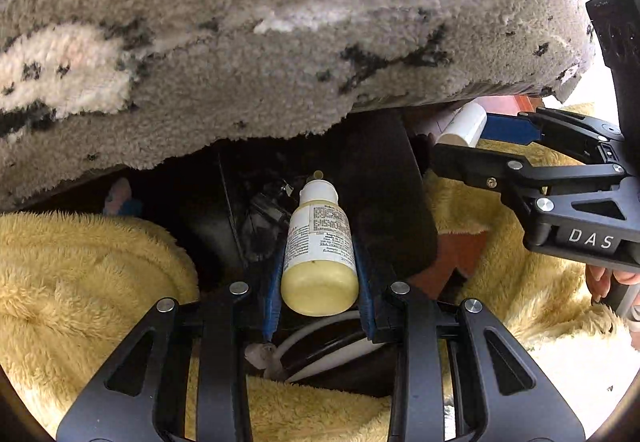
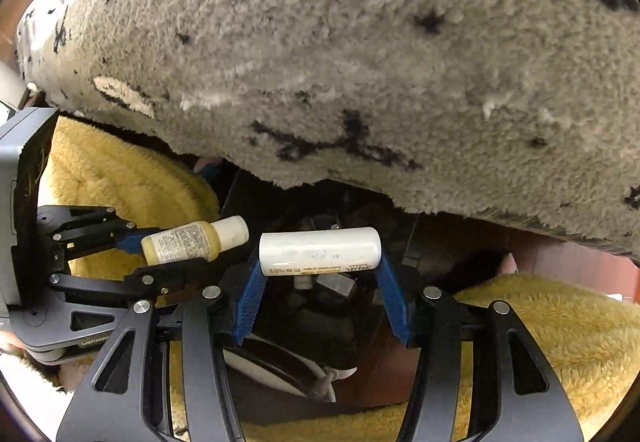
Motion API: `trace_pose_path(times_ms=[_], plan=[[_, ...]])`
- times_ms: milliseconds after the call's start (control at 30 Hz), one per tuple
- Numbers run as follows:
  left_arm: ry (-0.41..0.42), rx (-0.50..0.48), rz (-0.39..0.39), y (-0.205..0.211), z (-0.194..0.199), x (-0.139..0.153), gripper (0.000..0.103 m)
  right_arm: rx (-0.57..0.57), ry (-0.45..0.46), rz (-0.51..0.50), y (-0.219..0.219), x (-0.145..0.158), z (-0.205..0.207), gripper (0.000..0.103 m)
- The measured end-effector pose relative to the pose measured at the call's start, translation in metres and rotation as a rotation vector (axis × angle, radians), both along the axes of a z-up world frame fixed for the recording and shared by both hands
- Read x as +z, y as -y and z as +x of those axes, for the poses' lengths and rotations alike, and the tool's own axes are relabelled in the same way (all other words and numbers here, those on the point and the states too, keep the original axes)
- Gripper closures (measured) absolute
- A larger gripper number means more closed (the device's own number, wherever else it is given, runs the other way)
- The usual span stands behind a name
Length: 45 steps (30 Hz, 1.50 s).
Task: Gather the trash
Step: 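Open both tools over the bin and raise them over the bed, then grasp the blue wipes pack with the left tool while the right tool grasps the pink-lidded tin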
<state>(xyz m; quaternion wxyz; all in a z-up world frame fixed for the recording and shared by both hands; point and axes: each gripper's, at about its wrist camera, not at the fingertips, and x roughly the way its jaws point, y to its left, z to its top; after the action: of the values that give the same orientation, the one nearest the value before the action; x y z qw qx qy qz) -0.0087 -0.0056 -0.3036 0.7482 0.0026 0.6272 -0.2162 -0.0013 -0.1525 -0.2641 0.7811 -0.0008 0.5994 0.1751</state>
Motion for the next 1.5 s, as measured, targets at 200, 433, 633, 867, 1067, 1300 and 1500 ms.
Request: trace_pose_path(times_ms=[200,433,633,867,1067,1300,1500], plan=[[-0.001,0.008,0.018,0.004,0.004,-0.004,0.063,-0.017,0.005,0.007,0.002,-0.003,0.001,0.036],[0.046,0.019,0.027,0.003,0.003,0.008,0.044,-0.082,0.053,0.007,0.014,0.015,0.001,0.028],[0.139,0.022,0.032,-0.001,0.003,0.039,0.027,-0.146,0.155,-0.047,0.032,0.043,-0.003,0.028],[0.310,0.039,0.023,-0.010,0.007,0.100,0.015,-0.197,0.347,-0.105,0.046,0.100,-0.002,0.028],[0.433,0.054,0.054,-0.015,0.027,0.145,0.014,-0.198,0.472,-0.119,0.052,0.142,0.014,0.028],[0.528,0.104,0.070,-0.027,0.063,0.183,0.014,-0.225,0.544,-0.140,0.059,0.173,0.054,0.027],[0.551,0.141,0.077,-0.044,0.120,0.197,0.014,-0.261,0.539,-0.102,0.068,0.179,0.103,0.021]])
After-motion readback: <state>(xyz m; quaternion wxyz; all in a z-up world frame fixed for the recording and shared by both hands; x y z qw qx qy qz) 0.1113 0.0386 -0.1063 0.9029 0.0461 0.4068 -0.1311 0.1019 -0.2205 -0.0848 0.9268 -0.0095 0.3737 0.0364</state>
